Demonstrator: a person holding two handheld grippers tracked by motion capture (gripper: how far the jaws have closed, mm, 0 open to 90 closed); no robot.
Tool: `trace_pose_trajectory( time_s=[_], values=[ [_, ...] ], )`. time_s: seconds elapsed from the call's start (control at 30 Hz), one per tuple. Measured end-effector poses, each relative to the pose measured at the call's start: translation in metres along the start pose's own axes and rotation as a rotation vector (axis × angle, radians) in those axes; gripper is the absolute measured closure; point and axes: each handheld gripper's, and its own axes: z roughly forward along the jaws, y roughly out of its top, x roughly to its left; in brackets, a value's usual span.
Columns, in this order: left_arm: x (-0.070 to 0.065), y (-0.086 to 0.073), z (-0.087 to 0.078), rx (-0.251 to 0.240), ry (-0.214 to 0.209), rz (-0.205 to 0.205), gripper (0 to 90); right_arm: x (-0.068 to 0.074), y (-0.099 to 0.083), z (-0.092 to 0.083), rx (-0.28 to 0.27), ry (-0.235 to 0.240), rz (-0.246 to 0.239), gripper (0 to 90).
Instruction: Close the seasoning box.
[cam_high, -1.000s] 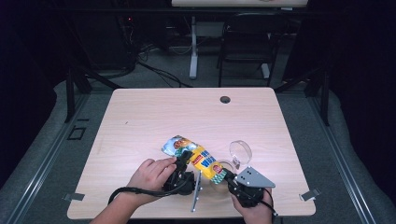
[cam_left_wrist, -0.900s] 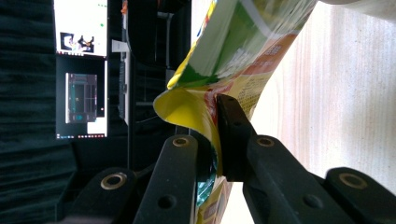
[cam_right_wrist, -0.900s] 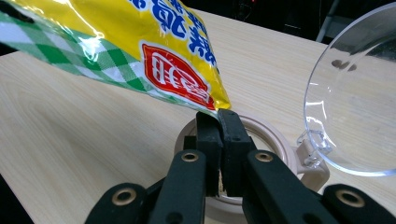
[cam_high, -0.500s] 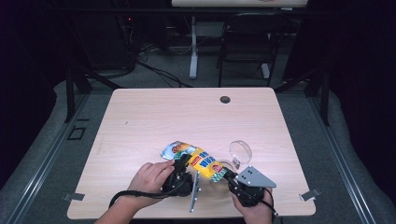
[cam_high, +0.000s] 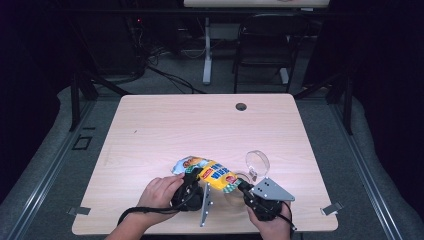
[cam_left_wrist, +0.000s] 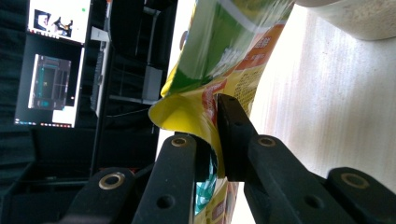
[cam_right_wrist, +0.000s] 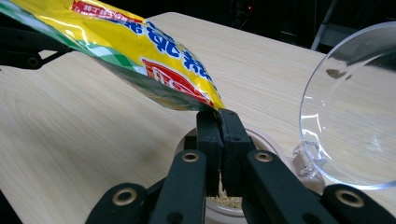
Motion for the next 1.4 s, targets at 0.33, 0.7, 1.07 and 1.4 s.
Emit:
trace_pose_trajectory(
  time_s=[0.33, 0.7, 1.07, 1.4],
  values=[
    [-0.003, -0.008, 0.001, -0.018, -0.039, -0.089, 84.9, 0.002, 0.002, 0.0, -0.013, 0.0, -0.007, 88.5],
    [-0.009, -0.019, 0.004, -0.053, -0.082, -0.19, 85.2, 0.004, 0.005, 0.001, -0.028, -0.004, -0.022, 89.0],
    [-0.012, -0.028, 0.009, -0.089, -0.14, -0.271, 86.2, 0.0, 0.008, 0.003, -0.047, 0.002, -0.016, 87.0],
    [-0.015, -0.036, 0.012, -0.093, -0.193, -0.338, 86.7, -0.001, 0.006, 0.003, -0.054, 0.0, 0.0, 80.9]
  ],
)
